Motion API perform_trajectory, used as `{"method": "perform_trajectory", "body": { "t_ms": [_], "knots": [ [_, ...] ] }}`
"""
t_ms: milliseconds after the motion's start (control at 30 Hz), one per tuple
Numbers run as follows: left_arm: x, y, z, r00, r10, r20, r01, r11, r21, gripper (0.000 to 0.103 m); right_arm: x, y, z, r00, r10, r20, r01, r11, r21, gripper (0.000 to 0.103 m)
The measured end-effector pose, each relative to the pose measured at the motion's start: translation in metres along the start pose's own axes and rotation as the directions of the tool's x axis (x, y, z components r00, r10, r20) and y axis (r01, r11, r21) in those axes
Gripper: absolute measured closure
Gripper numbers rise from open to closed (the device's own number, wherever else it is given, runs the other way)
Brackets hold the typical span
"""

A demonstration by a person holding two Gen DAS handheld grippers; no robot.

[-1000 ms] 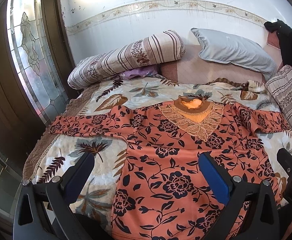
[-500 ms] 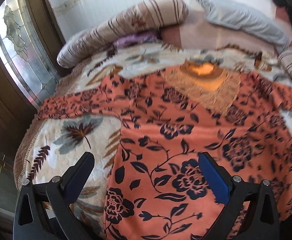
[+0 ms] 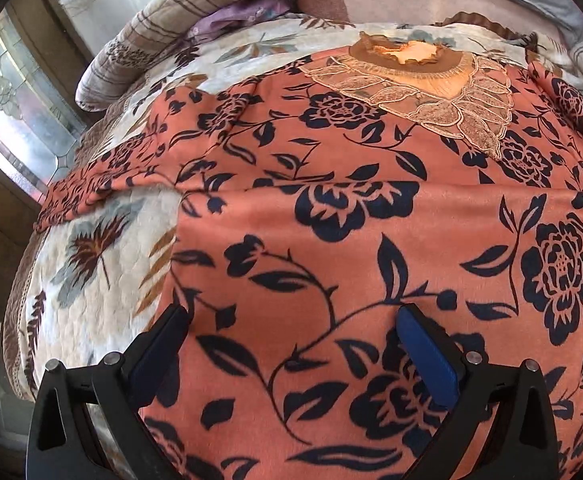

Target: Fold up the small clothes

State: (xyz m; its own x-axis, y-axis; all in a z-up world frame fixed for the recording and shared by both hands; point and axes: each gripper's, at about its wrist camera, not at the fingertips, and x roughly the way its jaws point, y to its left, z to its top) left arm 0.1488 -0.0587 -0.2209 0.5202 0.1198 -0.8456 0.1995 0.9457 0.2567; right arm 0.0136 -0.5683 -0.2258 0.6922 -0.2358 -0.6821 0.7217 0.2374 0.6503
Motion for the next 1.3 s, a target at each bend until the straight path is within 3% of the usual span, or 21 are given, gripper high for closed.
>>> {"method": "perform_trajectory", "body": {
  "t_ms": [133, 167, 233, 267, 367, 567, 667, 867, 1067, 1233, 1267, 1300],
  "knots": [
    [0.009, 0.011, 0.000, 0.997, -0.070, -0.007, 0.070, 0.996, -0.063, 0.000, 0.010, -0.004, 0.014, 0.997, 0.062, 0.044, -0.065, 0.996, 0.057, 0.033],
    [0.012, 0.018, -0.002, 0.993, -0.115, -0.012, 0.113, 0.988, -0.106, 0.000, 0.013, -0.002, 0.019, 0.997, 0.066, 0.046, -0.068, 0.996, 0.050, 0.036],
    [0.014, 0.020, -0.004, 0.990, -0.140, -0.007, 0.138, 0.984, -0.113, 0.000, 0.021, 0.000, 0.027, 0.996, 0.067, 0.054, -0.069, 0.997, 0.022, 0.051],
    [0.013, 0.018, -0.005, 0.991, -0.132, -0.005, 0.131, 0.986, -0.102, 0.000, 0.028, 0.001, 0.031, 0.997, 0.064, 0.043, -0.064, 0.998, 0.009, 0.073],
    [0.012, 0.016, -0.007, 0.992, -0.127, 0.001, 0.126, 0.986, -0.105, 0.000, 0.035, 0.005, 0.033, 0.997, 0.054, 0.046, -0.054, 0.999, -0.002, 0.087],
    [0.011, 0.024, 0.004, 0.983, -0.180, -0.044, 0.178, 0.983, -0.035, 0.000, -0.020, 0.067, 0.005, 0.972, 0.219, 0.082, -0.201, 0.961, -0.188, 0.094],
    [-0.006, 0.038, 0.008, 0.987, -0.157, 0.040, 0.160, 0.985, -0.061, 0.000, -0.046, 0.120, -0.024, 0.954, 0.296, 0.046, -0.270, 0.917, -0.295, 0.094],
    [-0.040, 0.076, 0.012, 0.974, -0.148, 0.172, 0.171, 0.977, -0.126, 0.000, -0.074, 0.224, -0.120, 0.893, 0.433, -0.122, -0.442, 0.794, -0.418, 0.094],
    [-0.049, 0.122, 0.004, 0.962, -0.079, 0.261, 0.142, 0.962, -0.235, 0.000, -0.047, 0.308, -0.249, 0.820, 0.461, -0.338, -0.571, 0.687, -0.449, 0.094],
    [-0.039, 0.146, 0.001, 0.964, -0.043, 0.261, 0.126, 0.942, -0.312, 0.000, -0.020, 0.342, -0.354, 0.712, 0.449, -0.539, -0.683, 0.621, -0.384, 0.088],
    [-0.037, 0.151, 0.001, 0.965, -0.045, 0.258, 0.132, 0.935, -0.329, 0.000, -0.012, 0.347, -0.372, 0.690, 0.436, -0.577, -0.698, 0.612, -0.372, 0.076],
    [-0.036, 0.154, 0.001, 0.966, -0.040, 0.257, 0.130, 0.930, -0.344, 0.000, -0.006, 0.350, -0.386, 0.664, 0.425, -0.615, -0.714, 0.603, -0.355, 0.049]
  ]
}}
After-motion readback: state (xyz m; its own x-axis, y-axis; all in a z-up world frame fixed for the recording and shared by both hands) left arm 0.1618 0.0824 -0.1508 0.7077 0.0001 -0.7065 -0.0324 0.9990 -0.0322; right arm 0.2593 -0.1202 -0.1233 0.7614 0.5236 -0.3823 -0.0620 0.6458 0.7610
